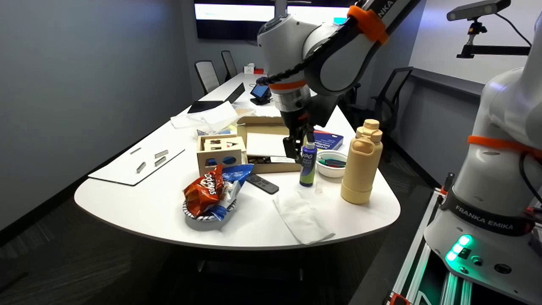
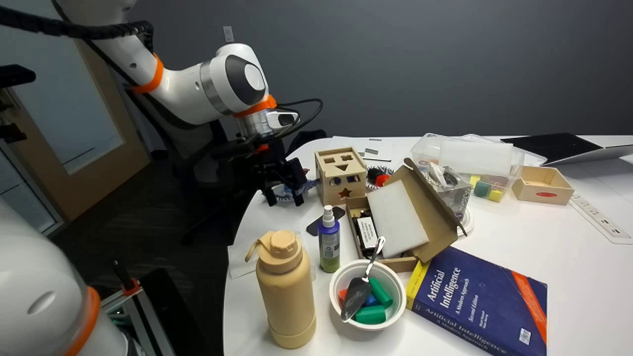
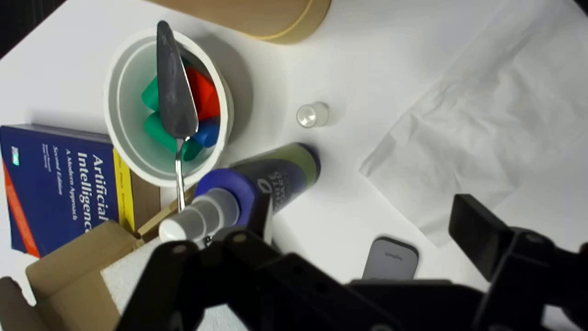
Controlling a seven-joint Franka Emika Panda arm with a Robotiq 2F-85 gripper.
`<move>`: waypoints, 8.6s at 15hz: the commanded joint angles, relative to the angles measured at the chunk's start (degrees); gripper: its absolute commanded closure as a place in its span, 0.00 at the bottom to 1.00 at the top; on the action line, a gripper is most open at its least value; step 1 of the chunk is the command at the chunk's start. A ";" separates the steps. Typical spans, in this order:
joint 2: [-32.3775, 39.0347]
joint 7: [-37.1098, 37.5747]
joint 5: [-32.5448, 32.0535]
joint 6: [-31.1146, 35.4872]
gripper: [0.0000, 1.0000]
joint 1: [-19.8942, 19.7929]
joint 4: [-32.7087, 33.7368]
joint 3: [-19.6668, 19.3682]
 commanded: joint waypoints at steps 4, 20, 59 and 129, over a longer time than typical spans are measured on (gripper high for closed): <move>-0.48 4.26 0.04 1.32 0.00 -6.62 -4.07 0.81; 8.68 -11.66 13.02 15.99 0.00 -13.88 -5.81 -5.84; 14.62 -30.33 26.03 24.11 0.00 -13.53 -3.76 -4.18; -1.91 -17.24 9.54 4.80 0.94 -13.13 8.75 -3.78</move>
